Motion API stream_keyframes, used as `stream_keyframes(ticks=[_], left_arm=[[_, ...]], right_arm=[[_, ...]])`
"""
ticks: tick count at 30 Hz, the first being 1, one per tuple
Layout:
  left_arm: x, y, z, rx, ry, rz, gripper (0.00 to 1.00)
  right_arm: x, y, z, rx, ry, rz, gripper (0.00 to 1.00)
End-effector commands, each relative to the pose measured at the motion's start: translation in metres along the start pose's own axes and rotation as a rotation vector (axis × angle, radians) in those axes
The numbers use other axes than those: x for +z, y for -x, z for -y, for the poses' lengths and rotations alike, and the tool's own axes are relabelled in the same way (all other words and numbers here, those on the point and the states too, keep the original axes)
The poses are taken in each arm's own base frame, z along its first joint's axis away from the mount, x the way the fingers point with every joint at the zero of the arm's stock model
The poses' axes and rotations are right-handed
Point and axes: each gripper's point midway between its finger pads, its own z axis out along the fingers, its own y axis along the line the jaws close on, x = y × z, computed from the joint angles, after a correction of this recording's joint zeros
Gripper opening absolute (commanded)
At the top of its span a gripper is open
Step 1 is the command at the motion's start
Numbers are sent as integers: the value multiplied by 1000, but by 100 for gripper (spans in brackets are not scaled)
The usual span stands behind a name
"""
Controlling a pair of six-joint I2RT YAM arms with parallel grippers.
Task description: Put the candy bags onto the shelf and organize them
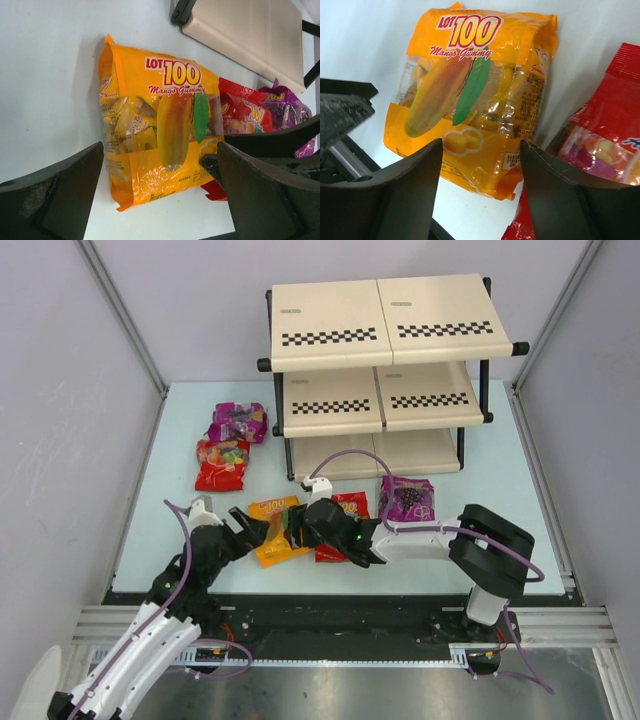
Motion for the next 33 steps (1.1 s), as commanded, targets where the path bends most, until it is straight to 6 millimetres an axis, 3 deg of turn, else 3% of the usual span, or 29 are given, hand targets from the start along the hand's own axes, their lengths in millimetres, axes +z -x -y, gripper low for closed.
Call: stream_keyframes(ticks=[1, 4, 11, 17, 23, 28, 33], left_arm=[[-6, -5, 3, -26, -17, -14, 100], [-4, -13, -4, -20, -15, -23, 97], [2, -31, -15, -30, -50, -12, 79], [6, -36, -26, -23, -24, 38, 75], [9, -31, -22, -15, -17, 93, 70], [13, -53, -42, -9, 107, 54, 69], [5, -66, -43, 11, 138, 61, 68]], right_arm=[[5, 18, -25, 58, 82, 43, 64], [7, 16, -24, 66, 83, 38, 61], [9, 13, -16, 95, 39, 35, 61], [12, 13, -11, 141, 0, 54, 61], [11, 15, -11, 160, -10, 69, 61], [10, 15, -8, 167, -25, 68, 62], [8, 15, -6, 163, -39, 69, 62]])
